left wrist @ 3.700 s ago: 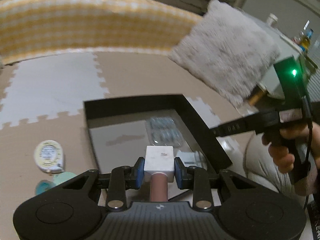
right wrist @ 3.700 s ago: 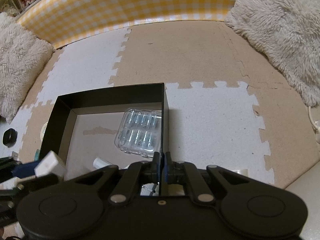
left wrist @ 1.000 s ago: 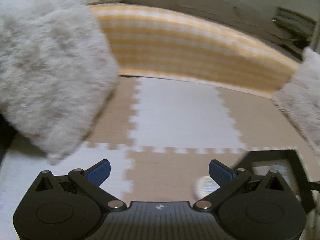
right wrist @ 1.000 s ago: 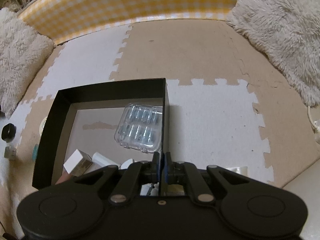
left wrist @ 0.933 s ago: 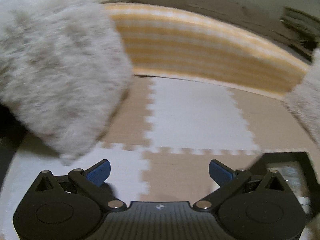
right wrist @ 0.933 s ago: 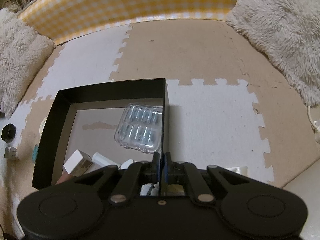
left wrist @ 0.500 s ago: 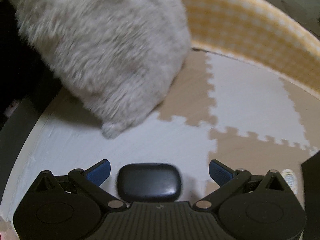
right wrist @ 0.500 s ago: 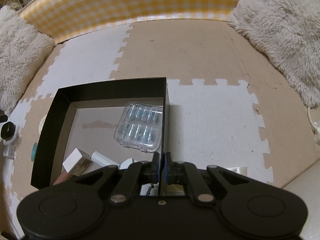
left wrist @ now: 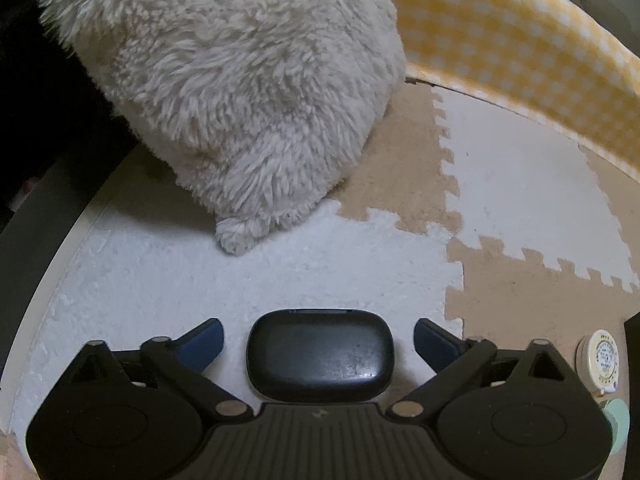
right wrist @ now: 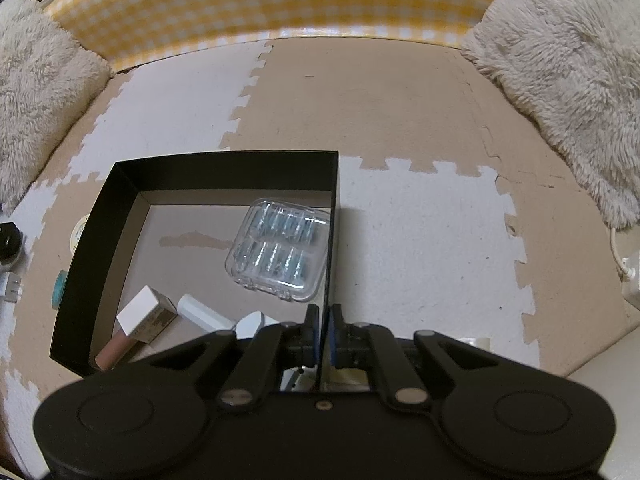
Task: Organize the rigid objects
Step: 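Move the left tool to the black earbud case and grasp it, then carry the black earbud case into the box and release it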
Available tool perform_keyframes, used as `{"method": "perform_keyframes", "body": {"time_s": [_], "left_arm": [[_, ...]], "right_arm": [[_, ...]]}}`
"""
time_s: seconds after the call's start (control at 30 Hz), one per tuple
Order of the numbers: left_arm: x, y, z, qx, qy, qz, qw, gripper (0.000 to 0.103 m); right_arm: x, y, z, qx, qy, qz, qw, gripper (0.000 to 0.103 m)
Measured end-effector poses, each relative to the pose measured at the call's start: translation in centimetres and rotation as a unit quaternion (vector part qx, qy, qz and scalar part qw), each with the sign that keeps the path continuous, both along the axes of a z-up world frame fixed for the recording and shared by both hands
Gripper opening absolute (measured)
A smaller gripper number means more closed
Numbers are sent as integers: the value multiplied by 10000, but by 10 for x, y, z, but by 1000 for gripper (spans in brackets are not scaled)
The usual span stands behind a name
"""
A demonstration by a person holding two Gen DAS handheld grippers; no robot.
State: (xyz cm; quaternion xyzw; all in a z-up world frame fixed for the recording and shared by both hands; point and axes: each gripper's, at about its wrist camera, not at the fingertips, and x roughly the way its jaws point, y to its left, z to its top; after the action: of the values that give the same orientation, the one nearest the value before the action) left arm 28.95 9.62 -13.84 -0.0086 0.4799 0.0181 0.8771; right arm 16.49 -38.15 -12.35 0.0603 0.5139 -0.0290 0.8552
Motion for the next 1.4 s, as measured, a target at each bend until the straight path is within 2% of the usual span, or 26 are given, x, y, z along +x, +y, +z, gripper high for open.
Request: {"method": "perform_keyframes", "body": {"time_s": [0.17,0.37,0.57,0.73,1.0,1.27,1.4], "left_arm": [[2,-4,-2,97,119,-79,9999,80],[2,-8,-1,178,177,-156,9996,80],[0,-17,5,-60,36,-144,9999,80],[-9,-40,25,-524,-300,-261,9978,80],[-33,-114,47,-1039,-525,-1060,9875,80],[-61,-182,66,-1628,-589,-1682,9704,80],[-70,-217,77,-1763,-629,-1994,9619,80]], "right_arm": [[0,1,0,6,-2,-3,10000,5],[0,0,0,2,-1,-1,10000,5],[0,1,0,-5,4,0,10000,5],[0,0,0,2,15,-10,10000,5],[-3,-2,0,72,26,-21,10000,5],[-7,-5,1,202,27,-64,9998,5],[-6,-5,2,232,24,-85,9997,5]]}}
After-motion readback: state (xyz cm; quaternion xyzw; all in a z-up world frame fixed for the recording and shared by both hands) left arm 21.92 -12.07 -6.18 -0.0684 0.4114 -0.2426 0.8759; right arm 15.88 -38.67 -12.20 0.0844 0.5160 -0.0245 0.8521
